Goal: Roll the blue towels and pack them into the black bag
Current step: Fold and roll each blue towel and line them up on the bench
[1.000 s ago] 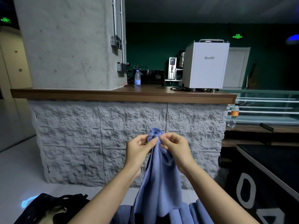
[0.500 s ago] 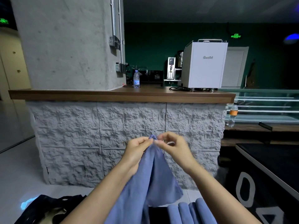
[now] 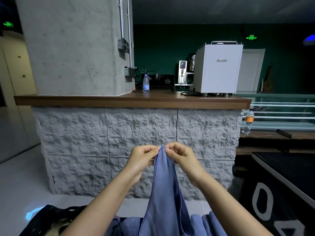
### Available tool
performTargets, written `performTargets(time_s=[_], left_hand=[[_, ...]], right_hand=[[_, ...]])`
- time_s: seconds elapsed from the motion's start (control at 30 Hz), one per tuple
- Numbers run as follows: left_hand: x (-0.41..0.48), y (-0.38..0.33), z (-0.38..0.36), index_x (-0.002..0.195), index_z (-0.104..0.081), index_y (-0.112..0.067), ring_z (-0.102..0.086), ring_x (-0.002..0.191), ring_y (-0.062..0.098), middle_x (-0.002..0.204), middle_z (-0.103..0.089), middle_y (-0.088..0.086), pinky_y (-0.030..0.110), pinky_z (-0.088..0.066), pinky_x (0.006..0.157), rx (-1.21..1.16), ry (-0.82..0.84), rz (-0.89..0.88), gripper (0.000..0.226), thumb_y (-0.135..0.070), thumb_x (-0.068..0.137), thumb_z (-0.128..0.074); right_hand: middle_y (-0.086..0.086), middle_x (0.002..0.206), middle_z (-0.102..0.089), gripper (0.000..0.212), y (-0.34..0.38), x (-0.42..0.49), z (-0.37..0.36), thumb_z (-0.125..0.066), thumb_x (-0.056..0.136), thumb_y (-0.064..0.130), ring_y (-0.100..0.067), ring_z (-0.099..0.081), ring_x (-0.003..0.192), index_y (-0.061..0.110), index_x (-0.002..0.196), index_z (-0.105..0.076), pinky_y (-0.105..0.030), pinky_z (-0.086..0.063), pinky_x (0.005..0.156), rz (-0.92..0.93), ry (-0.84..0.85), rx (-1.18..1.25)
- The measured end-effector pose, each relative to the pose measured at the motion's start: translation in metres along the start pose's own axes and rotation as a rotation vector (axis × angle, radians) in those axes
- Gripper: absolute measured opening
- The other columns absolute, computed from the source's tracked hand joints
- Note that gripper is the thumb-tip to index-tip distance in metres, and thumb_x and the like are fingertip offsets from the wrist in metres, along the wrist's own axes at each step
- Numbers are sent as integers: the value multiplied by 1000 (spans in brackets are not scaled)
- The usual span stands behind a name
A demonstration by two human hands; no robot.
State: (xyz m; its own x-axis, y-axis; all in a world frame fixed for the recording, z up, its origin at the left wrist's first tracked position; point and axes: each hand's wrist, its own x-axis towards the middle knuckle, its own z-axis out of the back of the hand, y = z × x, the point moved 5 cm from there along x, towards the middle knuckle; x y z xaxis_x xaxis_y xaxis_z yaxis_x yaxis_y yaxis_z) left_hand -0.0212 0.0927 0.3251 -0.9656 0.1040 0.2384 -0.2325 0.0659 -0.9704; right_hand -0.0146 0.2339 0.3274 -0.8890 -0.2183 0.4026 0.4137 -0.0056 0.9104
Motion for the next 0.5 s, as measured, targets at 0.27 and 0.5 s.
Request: performTargets(time_s=[0.27, 0.5], left_hand=[[4, 0, -4, 90, -74, -13, -66, 86, 9, 88, -74, 0, 24, -50, 77, 113, 6, -81, 11, -19, 84, -68], [41, -22, 24, 93, -64, -6, -58, 82, 18, 89, -64, 6, 28, -44, 74, 70, -133, -47, 17, -18, 95, -51]], right_hand=[[-2, 69, -50, 16, -2, 2, 2, -58, 93, 16, -8, -43, 62, 1, 88, -59, -16, -36, 59, 61, -84, -73], [-4, 70, -49, 28, -75, -25, 6, -65, 85, 39, -15, -47, 67, 20, 70, -52, -30, -38, 64, -59, 246, -515]])
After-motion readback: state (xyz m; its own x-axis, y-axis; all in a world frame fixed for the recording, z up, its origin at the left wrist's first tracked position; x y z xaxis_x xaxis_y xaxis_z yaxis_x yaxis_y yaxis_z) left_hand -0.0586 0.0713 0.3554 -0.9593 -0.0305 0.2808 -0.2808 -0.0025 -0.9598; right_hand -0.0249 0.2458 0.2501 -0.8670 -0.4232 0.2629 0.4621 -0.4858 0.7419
